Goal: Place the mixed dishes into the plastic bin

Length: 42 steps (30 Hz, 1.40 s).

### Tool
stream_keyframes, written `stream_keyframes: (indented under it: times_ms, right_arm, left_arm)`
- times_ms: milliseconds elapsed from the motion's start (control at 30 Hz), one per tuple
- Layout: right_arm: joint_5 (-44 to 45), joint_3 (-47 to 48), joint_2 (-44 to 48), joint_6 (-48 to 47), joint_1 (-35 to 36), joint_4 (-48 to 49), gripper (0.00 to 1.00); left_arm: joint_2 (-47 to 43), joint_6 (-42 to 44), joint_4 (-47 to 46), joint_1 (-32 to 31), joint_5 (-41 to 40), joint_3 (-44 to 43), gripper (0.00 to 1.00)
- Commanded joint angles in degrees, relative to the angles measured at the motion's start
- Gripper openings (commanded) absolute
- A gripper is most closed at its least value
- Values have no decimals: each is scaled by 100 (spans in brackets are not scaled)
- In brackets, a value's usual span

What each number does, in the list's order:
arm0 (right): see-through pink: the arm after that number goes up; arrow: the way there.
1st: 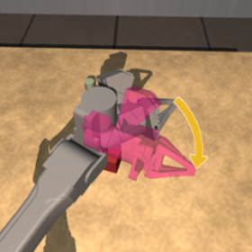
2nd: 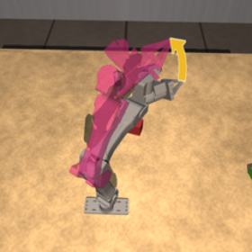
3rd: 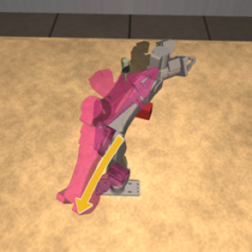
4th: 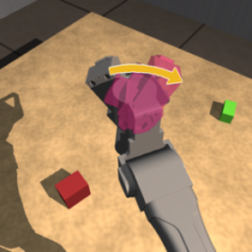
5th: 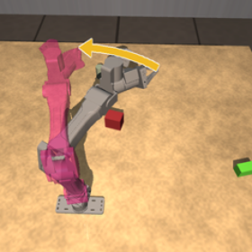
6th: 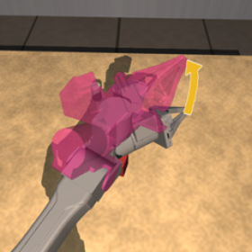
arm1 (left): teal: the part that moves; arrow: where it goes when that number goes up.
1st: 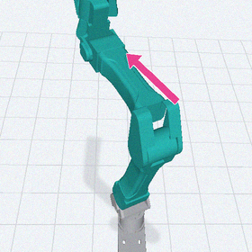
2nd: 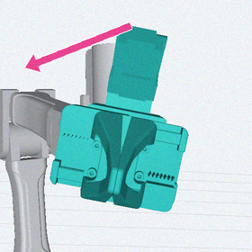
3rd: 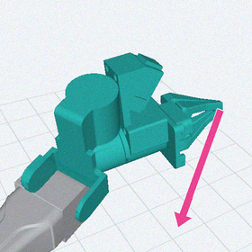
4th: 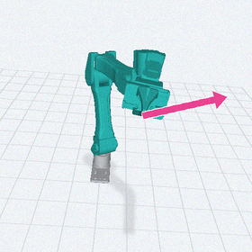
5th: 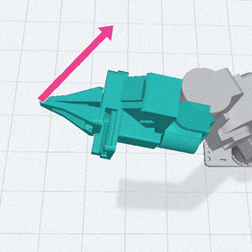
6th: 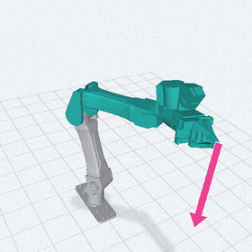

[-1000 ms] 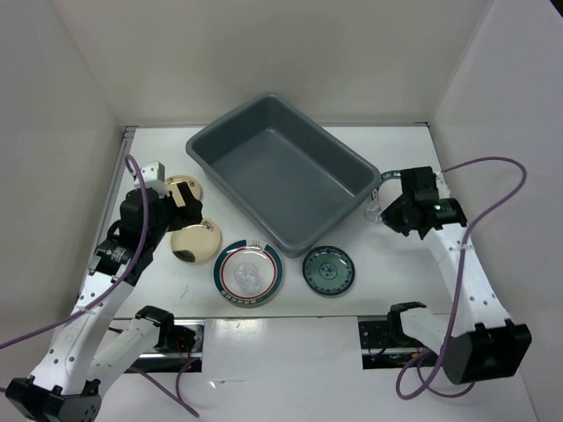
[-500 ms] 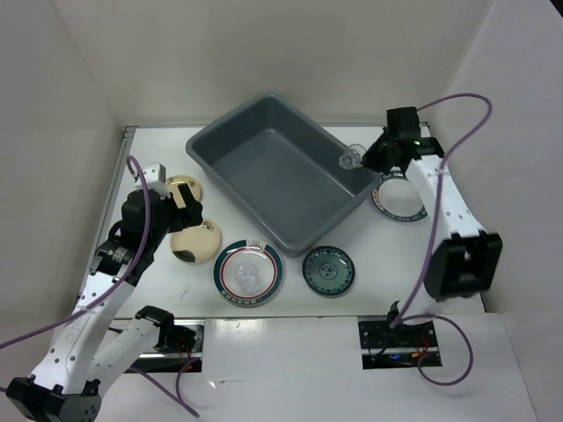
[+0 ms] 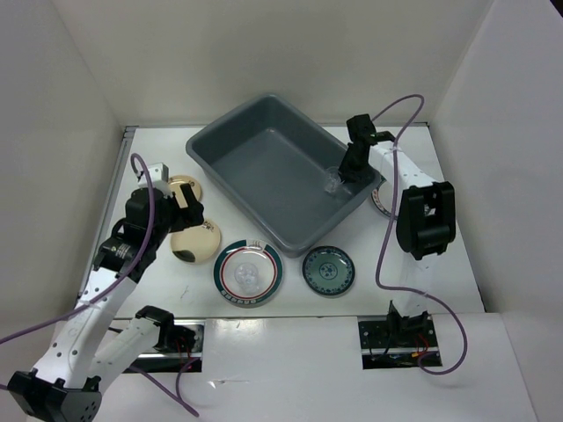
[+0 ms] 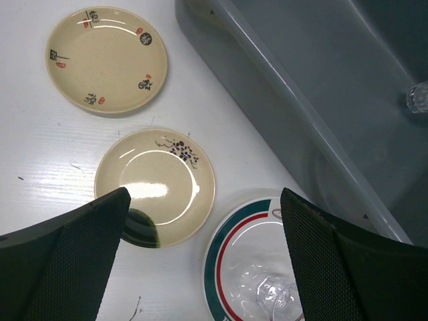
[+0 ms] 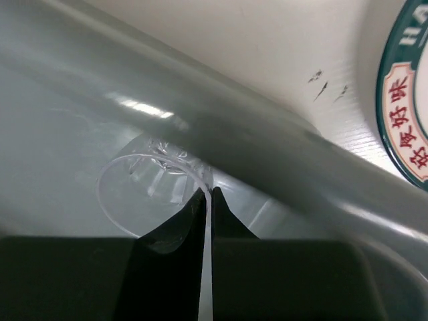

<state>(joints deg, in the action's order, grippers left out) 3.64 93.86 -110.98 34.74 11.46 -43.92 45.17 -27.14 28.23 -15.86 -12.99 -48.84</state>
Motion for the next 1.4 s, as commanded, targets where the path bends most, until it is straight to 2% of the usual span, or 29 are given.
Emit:
stream_keyframes:
  times_ms: [0,200,267,300,333,367,533,600,700,767,800,900,1067,1100,1233,1367]
  right_arm:
    - [304,185,-178,-187,146,-64,7]
    - [366,185,-231,-345,198,-2,15]
    - [366,255,-162,-345,198,-2,29]
    - [366,307,-39,-397,198,-2,42]
    - [305,308,40,-450,198,-2,46]
    - [252,308,128,-451,198,-2,56]
    - [-178,466,875,-626,198,120,73]
    - [-416,414,1672,-627,198,392,79]
    - [-338,282,2402,-627,198,525,82]
    - [-277,282,2545,-627,198,525,82]
    - [-85,282,2972,-627,198,386,83]
    - [-21,71,3283,-627,146,314,83]
    - [163,-395,3451,-627,84,156,84]
    - [163,-447,3504,-627,84,104,84]
    - [163,-773,3653,-627,84,42,84]
    - [163,-931,3838,-627,84,42,84]
  left_arm:
    - [18,50,-248,-14,-63,6,100]
    - [18,50,-248,-14,-124,6,100]
    - [18,50,-248,-14,-124,6,100]
    - [71,50,-248,-14,-124,6,100]
    - [71,50,-248,-14,-124,6,100]
    - [132,50,-195,-14,32,-46,100]
    - [133,-369,-142,-14,850,-99,100]
    - [28,-773,-142,-14,1253,-99,97]
    - [27,-1258,-142,-14,1887,49,89]
    - [27,-1390,-142,-14,2212,103,84]
    - [193,-1548,-64,-458,2405,164,83]
    - [527,-1768,253,-1136,2407,68,81]
    - [1002,-1874,736,-1797,2539,-231,82]
    - [1098,-1874,859,-2024,2539,-231,79]
    - [1520,-2067,1395,-2543,1769,-126,73]
    - [1653,-2270,1545,-2598,1222,-65,71]
